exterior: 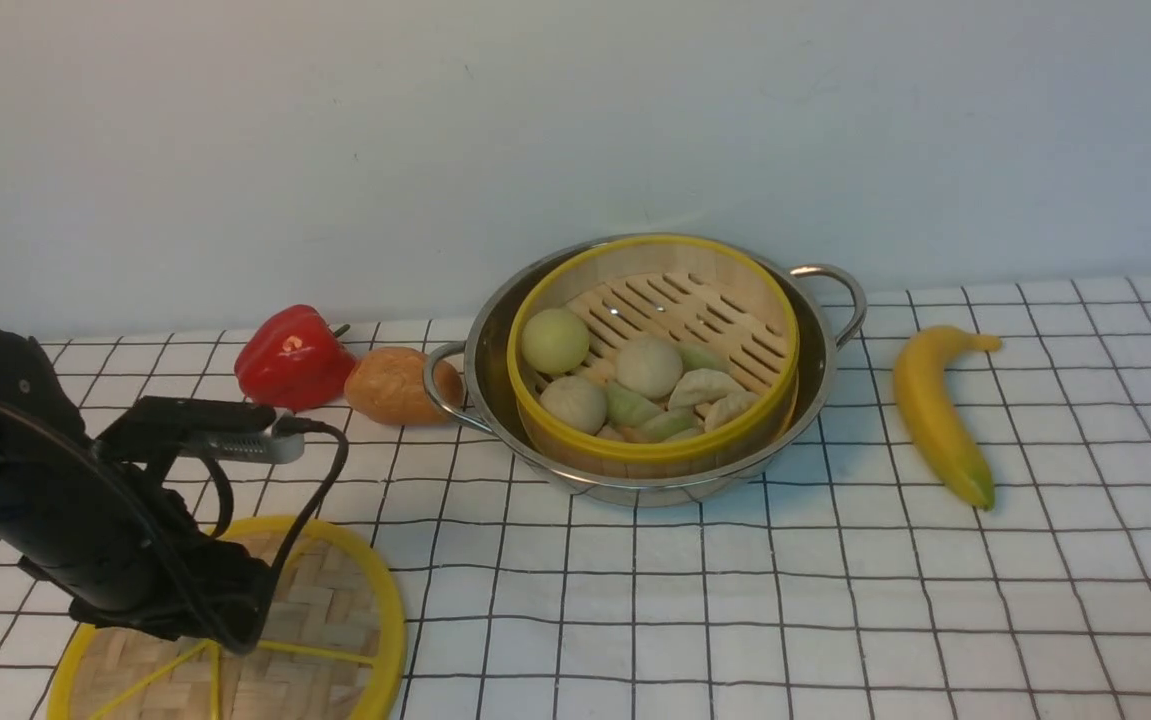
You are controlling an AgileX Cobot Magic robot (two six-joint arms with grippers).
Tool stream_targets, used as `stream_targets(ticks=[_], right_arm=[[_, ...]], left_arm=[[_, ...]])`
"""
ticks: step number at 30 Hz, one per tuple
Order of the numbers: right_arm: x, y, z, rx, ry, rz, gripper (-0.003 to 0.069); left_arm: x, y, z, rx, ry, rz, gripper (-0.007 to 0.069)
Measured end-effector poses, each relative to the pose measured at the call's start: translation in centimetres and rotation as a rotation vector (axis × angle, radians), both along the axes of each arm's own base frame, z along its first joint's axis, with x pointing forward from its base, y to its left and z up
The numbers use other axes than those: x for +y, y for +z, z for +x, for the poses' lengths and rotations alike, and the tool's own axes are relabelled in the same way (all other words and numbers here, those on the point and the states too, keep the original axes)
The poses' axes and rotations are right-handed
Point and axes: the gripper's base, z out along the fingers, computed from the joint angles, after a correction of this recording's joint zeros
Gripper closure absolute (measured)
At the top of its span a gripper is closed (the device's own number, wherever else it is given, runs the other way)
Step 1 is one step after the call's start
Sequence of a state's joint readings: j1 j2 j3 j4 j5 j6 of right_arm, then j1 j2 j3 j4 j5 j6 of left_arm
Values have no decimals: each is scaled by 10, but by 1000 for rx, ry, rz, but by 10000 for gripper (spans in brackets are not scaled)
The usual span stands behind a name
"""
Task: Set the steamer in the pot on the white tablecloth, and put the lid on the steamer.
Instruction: 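Grasp the bamboo steamer lid lying on the table by its centre knob, then place the yellow bamboo steamer lid onto the steamer in the pot with the left gripper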
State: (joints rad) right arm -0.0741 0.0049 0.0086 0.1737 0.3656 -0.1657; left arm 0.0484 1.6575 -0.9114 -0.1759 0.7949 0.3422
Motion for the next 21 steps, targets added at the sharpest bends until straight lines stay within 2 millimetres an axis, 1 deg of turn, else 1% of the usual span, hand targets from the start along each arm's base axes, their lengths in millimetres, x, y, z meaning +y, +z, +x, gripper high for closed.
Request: stream_targets(ticks=[2, 4, 5, 8, 12, 15, 17, 18, 19, 20, 21], right_arm=[[0, 0, 0, 0, 0, 0, 416], [0, 0, 0, 0, 0, 0, 416], [0, 0, 0, 0, 0, 0, 416], [0, 0, 0, 0, 0, 0, 416], [0, 0, 0, 0, 0, 0, 416], [0, 0, 0, -1, 0, 0, 416], [0, 0, 0, -1, 0, 0, 416], [0, 0, 0, -1, 0, 0, 416], [0, 0, 0, -1, 0, 0, 416], [0, 0, 0, -1, 0, 0, 416], [0, 0, 0, -1, 0, 0, 416]], left_arm=[[0, -2, 1, 3, 3, 0, 286], [0, -5, 2, 5, 6, -2, 336], [0, -6, 3, 8, 9, -5, 369], [0, -10, 5, 2, 18, -4, 501], [0, -12, 6, 14, 36, -7, 504], [0, -8, 7, 36, 37, -10, 504], [-1, 1, 6, 76, 27, -20, 504], [-2, 13, 7, 86, 20, -27, 504], [-2, 19, 7, 84, 18, -31, 504], [-3, 42, 11, 45, 12, -44, 504], [-4, 61, 14, -1, 8, -56, 504]])
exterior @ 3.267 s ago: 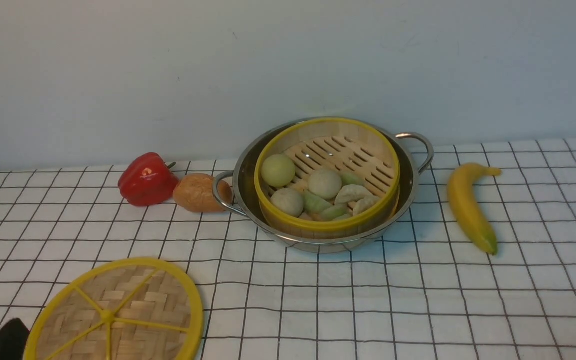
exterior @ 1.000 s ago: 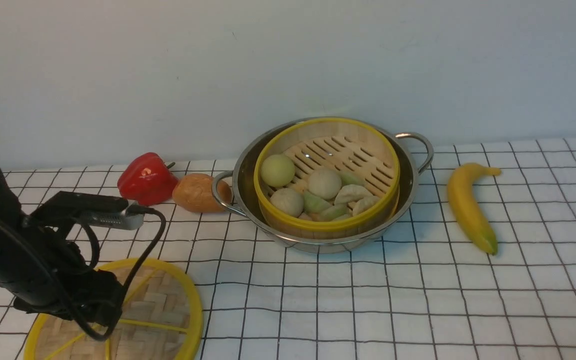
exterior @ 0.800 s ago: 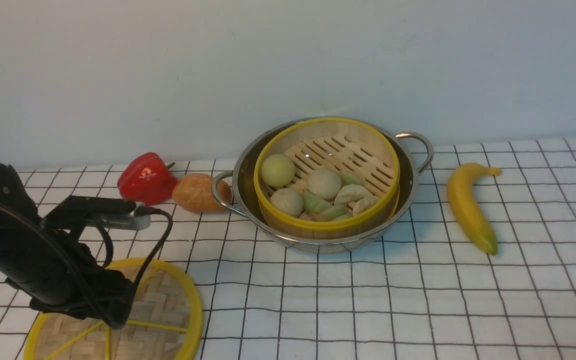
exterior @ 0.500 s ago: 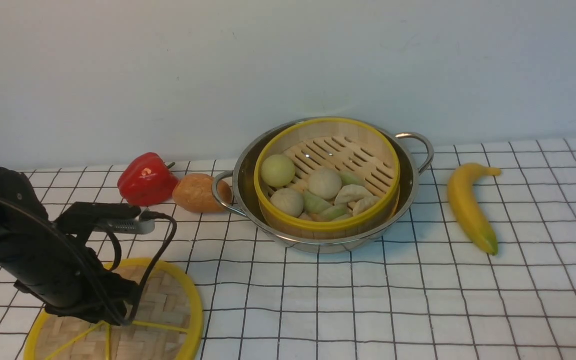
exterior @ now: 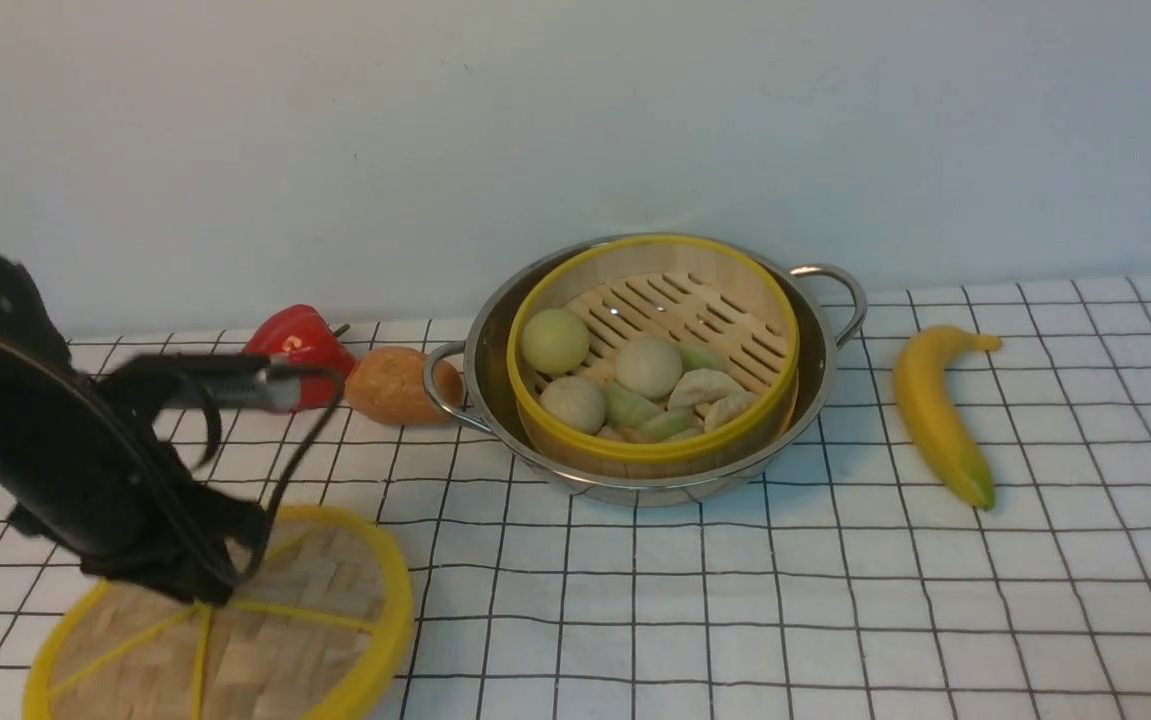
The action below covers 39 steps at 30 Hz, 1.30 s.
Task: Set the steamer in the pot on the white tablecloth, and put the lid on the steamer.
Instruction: 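Place the yellow bamboo steamer lid onto the steamer in the pot with the left gripper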
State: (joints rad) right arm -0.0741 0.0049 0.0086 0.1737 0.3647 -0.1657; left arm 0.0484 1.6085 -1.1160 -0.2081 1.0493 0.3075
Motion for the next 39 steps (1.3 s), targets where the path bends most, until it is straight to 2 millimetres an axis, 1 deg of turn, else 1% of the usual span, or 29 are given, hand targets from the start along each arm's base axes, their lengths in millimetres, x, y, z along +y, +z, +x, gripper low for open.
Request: stream_targets(ticks=[1, 2, 3, 4, 6, 8, 9, 10, 12, 13, 15, 17, 19, 20, 21, 22, 24, 25, 26, 28, 30, 34, 35, 39], right_arm=[[0, 0, 0, 0, 0, 0, 416], [0, 0, 0, 0, 0, 0, 416], [0, 0, 0, 0, 0, 0, 416], [0, 0, 0, 0, 0, 0, 416], [0, 0, 0, 0, 0, 0, 416], [0, 0, 0, 0, 0, 0, 416], [0, 0, 0, 0, 0, 0, 416], [0, 0, 0, 0, 0, 0, 416], [0, 0, 0, 0, 0, 0, 416], [0, 0, 0, 0, 0, 0, 416], [0, 0, 0, 0, 0, 0, 416], [0, 0, 0, 0, 0, 0, 416], [0, 0, 0, 0, 0, 0, 416], [0, 0, 0, 0, 0, 0, 416], [0, 0, 0, 0, 0, 0, 416], [0, 0, 0, 0, 0, 0, 416], [0, 0, 0, 0, 0, 0, 416], [0, 0, 0, 0, 0, 0, 416], [0, 0, 0, 0, 0, 1, 416], [0, 0, 0, 0, 0, 1, 416], [0, 0, 0, 0, 0, 1, 416], [0, 0, 0, 0, 0, 1, 416], [0, 0, 0, 0, 0, 1, 416], [0, 0, 0, 0, 0, 1, 416]], left_arm=[[-2, 17, 2, -47, -5, -12, 504], [-5, 41, 8, -121, -18, -33, 504], [-7, 51, 10, -153, -28, -40, 504], [-12, 69, 16, -206, -48, -47, 504], [-22, 92, 24, -270, -94, -55, 504], [-38, 107, 33, -309, -156, -64, 504], [-43, 110, 38, -322, -178, -64, 504], [-55, 114, 46, -338, -223, -66, 504], [-66, 115, 53, -350, -262, -69, 504], [-85, 111, 65, -355, -326, -72, 504], [-109, 109, 79, -379, -410, -73, 504], [-135, 98, 95, -388, -504, -63, 504], [-154, 94, 105, -410, -573, -48, 504], [-156, 92, 106, -411, -580, -45, 504], [-169, 84, 115, -420, -637, -22, 504], [-170, 81, 116, -414, -639, -20, 504], [-181, 65, 130, -436, -699, 15, 504], [-182, 64, 131, -446, -704, 17, 504], [-186, 52, 141, -470, -727, 35, 504], [-188, 44, 147, -487, -735, 44, 504], [-191, 30, 157, -524, -744, 56, 504], [-195, 20, 162, -546, -783, 63, 504], [-198, 15, 163, -550, -820, 70, 504], [-207, 10, 163, -573, -863, 76, 504]])
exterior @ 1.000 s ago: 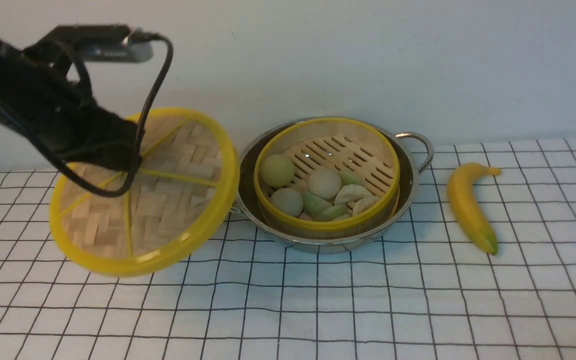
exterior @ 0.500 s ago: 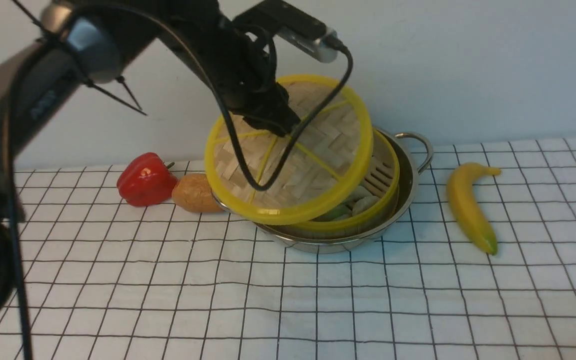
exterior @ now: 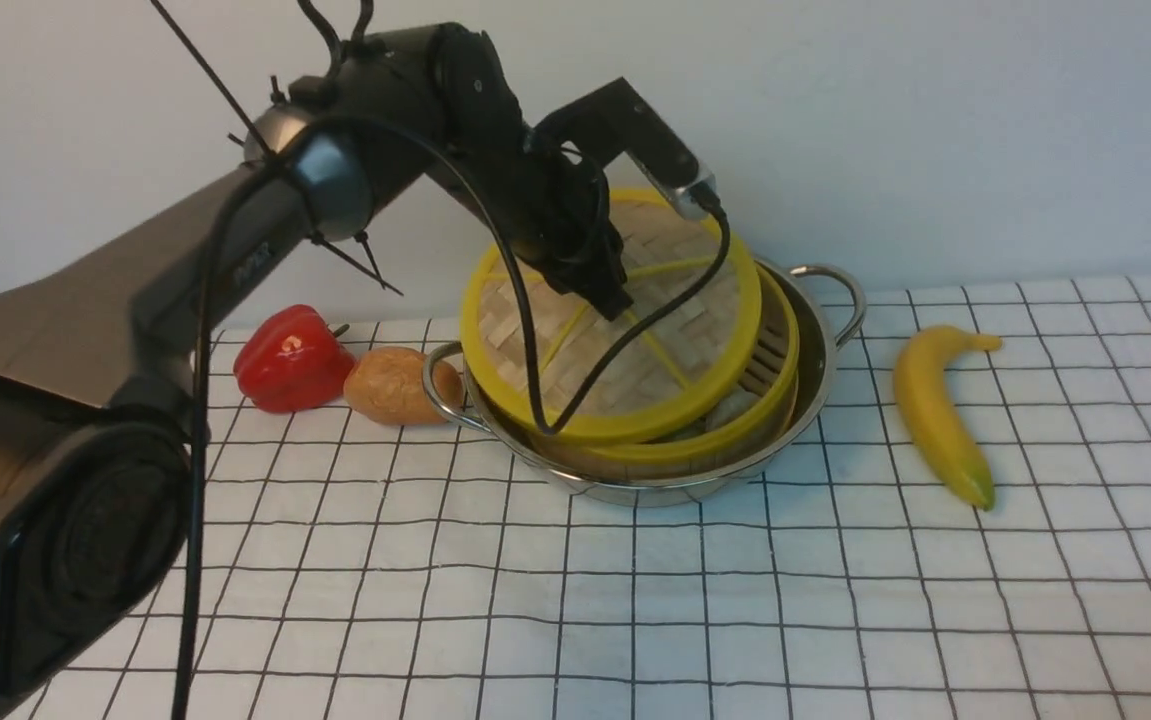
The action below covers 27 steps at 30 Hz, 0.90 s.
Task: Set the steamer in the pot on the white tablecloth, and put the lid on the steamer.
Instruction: 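Place the yellow bamboo steamer lid onto the steamer in the pot with the left gripper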
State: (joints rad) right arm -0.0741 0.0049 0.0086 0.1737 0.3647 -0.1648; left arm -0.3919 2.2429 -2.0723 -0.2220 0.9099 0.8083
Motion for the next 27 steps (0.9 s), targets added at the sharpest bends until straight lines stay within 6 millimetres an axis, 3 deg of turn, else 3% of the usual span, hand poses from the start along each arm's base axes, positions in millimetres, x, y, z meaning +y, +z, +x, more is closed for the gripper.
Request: stream_targets(ticks=[9, 14, 27], right_arm=[[0, 0, 0, 0, 0, 0, 416], [0, 0, 0, 0, 0, 0, 416], [0, 0, 0, 0, 0, 0, 416]], left_arm=[[-26, -2, -8, -53, -115, 20, 504], [-27, -14, -6, -35, -121, 38, 504], [-28, -12, -1, -79, -93, 12, 504]])
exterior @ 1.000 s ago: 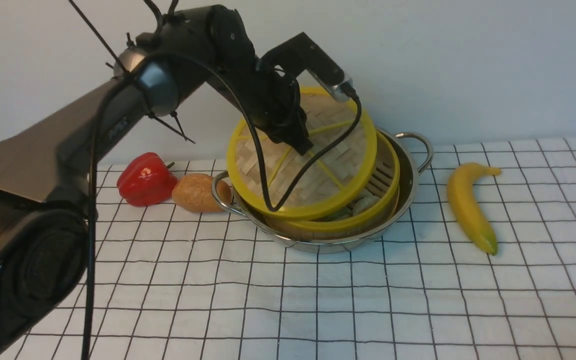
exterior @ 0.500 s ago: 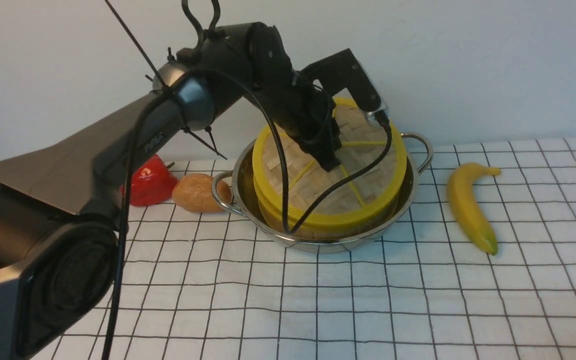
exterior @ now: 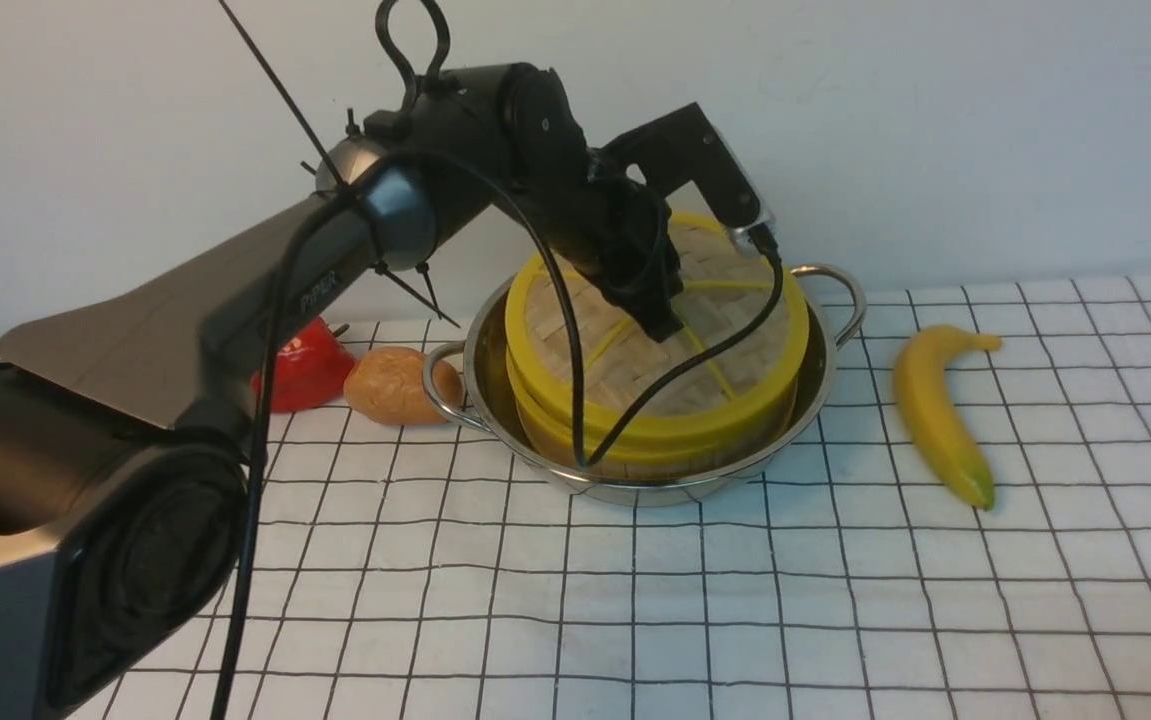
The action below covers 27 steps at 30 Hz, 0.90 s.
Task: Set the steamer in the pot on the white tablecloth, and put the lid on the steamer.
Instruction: 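Place the yellow bamboo steamer lid onto the steamer in the pot with the left gripper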
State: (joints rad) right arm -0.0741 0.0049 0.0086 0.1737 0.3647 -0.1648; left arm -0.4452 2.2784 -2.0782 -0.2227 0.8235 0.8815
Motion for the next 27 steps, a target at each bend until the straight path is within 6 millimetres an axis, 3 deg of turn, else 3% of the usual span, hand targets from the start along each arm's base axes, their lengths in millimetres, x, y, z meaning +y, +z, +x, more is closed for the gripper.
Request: stream_targets(ticks=[16, 27], right_arm=[[0, 0, 0, 0, 0, 0, 416], [0, 0, 0, 0, 0, 0, 416]], left_arm=[[14, -4, 4, 85, 113, -43, 504], [13, -11, 7, 90, 121, -53, 504]])
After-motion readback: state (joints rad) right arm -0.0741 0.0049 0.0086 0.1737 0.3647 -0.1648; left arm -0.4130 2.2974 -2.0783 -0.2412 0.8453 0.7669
